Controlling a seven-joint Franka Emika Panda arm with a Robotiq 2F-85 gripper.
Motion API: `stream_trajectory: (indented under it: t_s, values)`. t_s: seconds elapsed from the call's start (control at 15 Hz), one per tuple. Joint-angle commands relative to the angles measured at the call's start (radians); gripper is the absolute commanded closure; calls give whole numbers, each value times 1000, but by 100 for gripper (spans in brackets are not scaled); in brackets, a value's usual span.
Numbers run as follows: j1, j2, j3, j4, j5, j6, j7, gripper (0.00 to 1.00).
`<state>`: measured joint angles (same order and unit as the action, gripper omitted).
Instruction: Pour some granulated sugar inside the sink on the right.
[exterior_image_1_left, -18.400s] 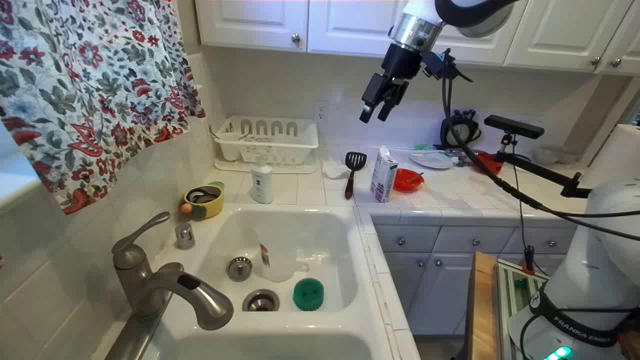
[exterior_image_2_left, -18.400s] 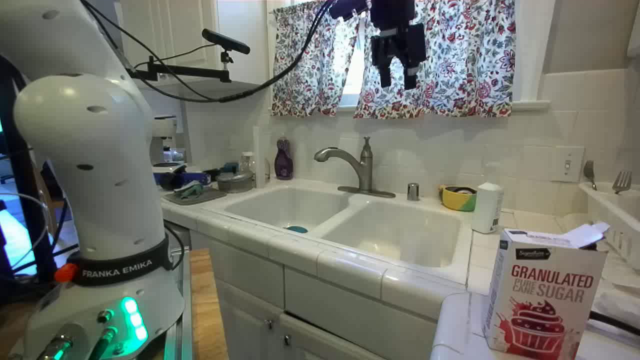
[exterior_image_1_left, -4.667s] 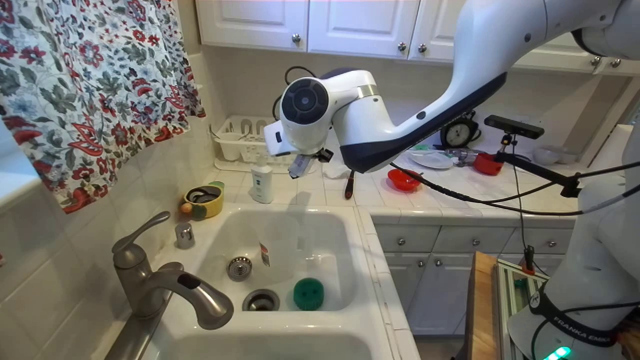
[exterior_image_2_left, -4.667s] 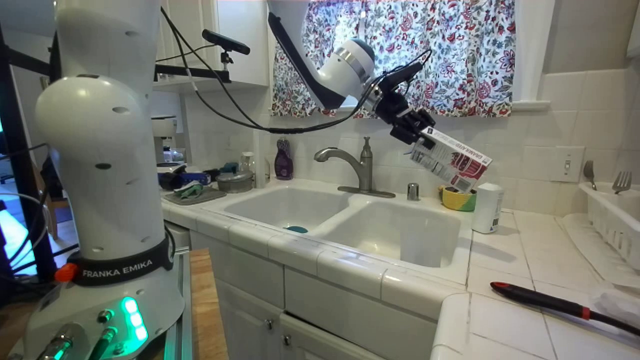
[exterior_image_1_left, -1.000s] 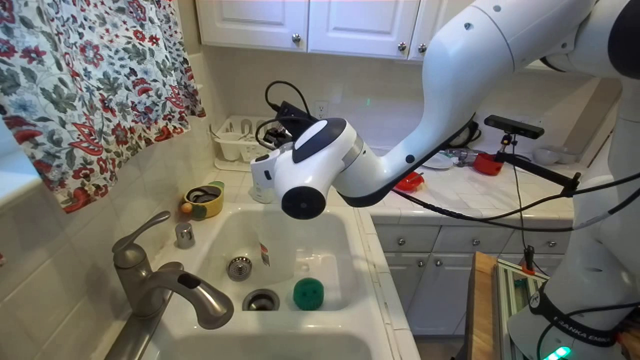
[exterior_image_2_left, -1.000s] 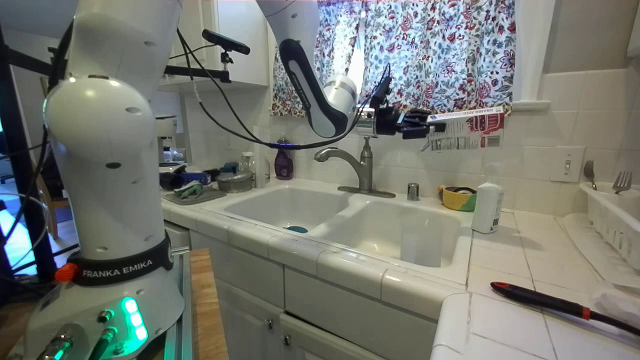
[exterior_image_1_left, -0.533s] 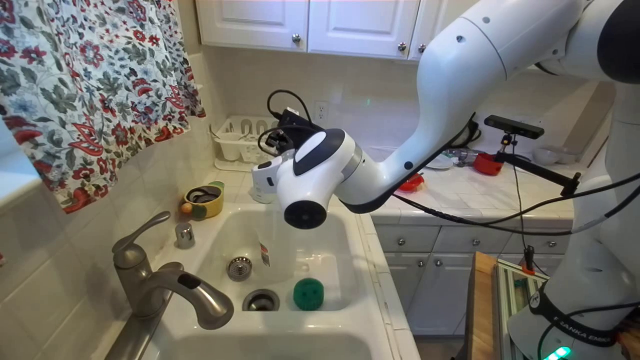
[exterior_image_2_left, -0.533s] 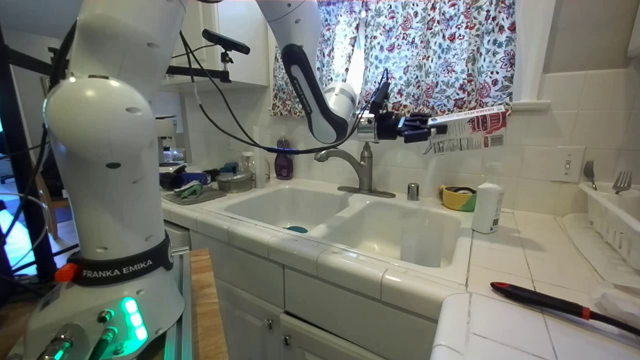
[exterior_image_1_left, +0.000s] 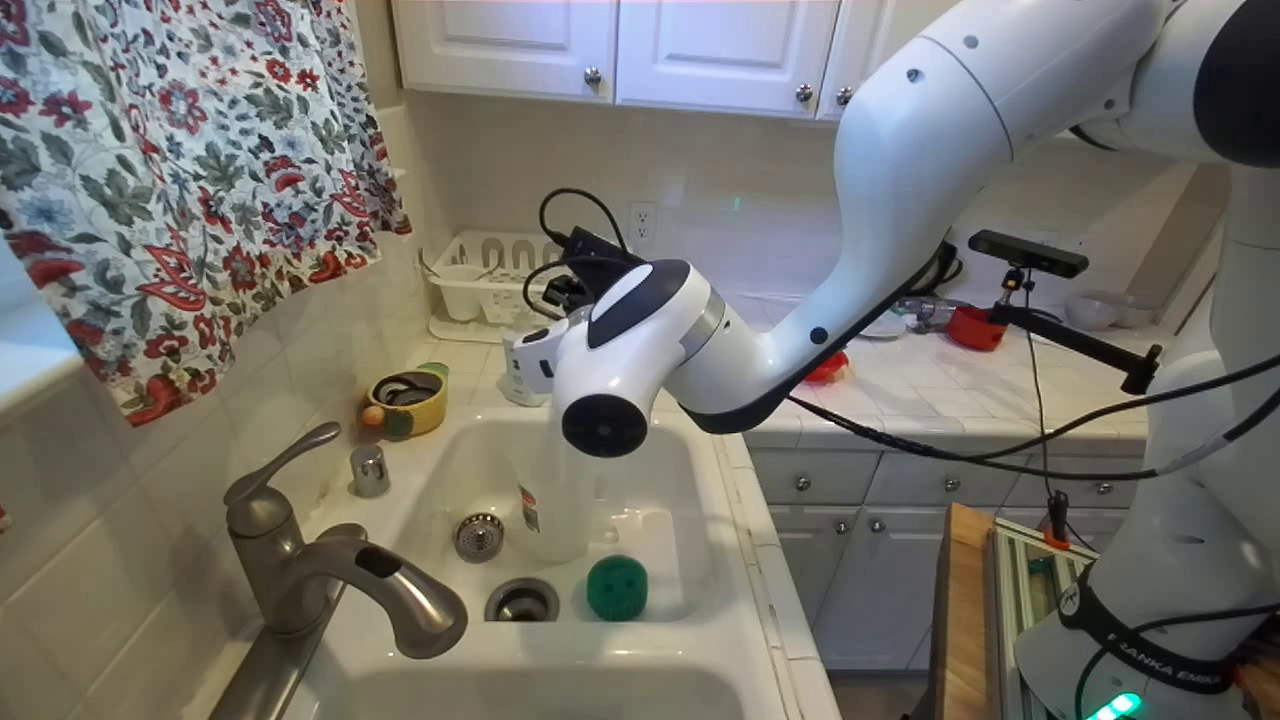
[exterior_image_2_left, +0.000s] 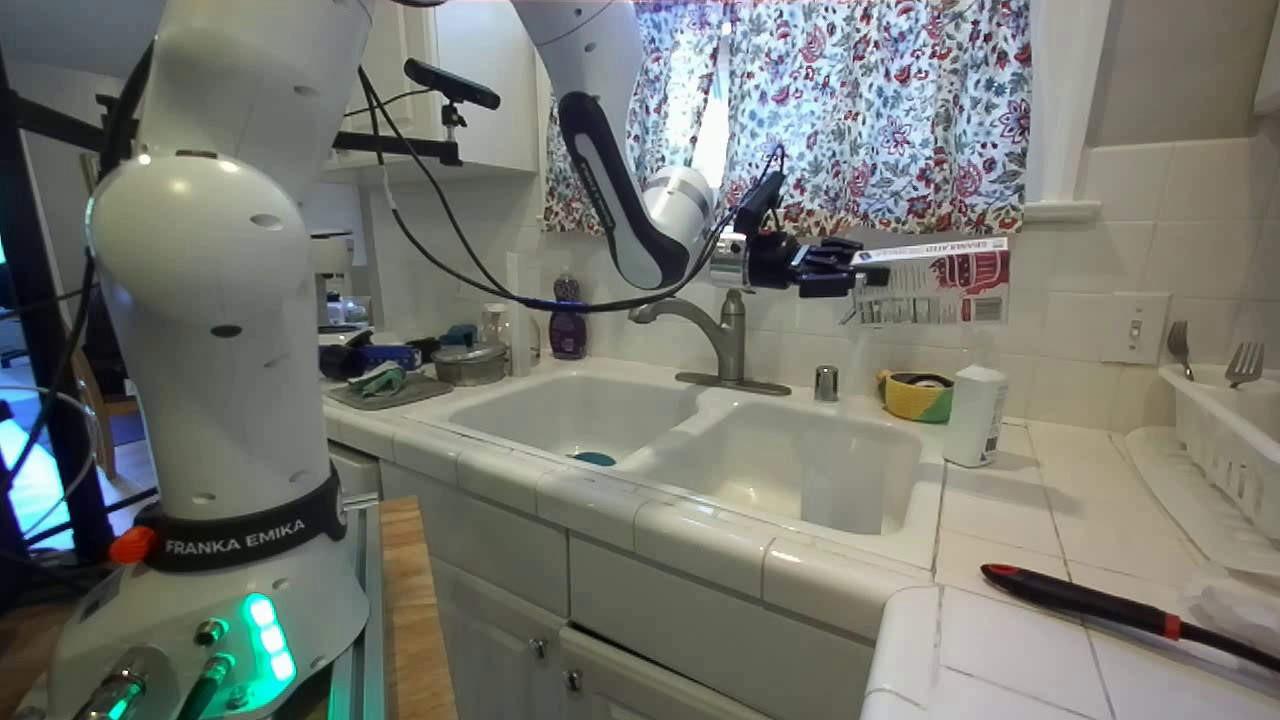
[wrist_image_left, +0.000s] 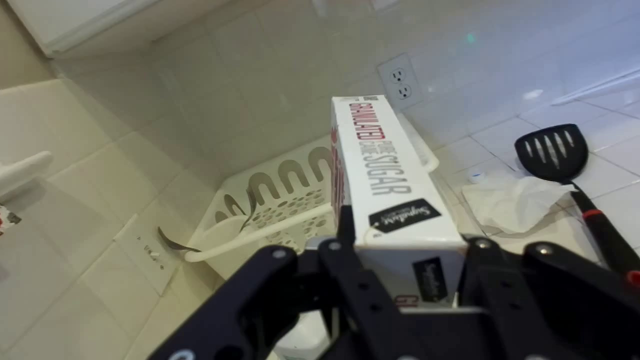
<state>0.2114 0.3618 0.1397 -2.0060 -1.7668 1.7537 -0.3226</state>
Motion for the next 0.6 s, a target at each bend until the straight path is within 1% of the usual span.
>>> stream_trajectory:
  t_s: [0.0, 0.33, 0.53]
  values:
    - [-21, 1, 25, 48, 151, 5, -76, 91]
    - [-36, 1, 41, 98, 382, 11, -122, 91]
    - [-43, 0, 44, 127, 501, 14, -136, 91]
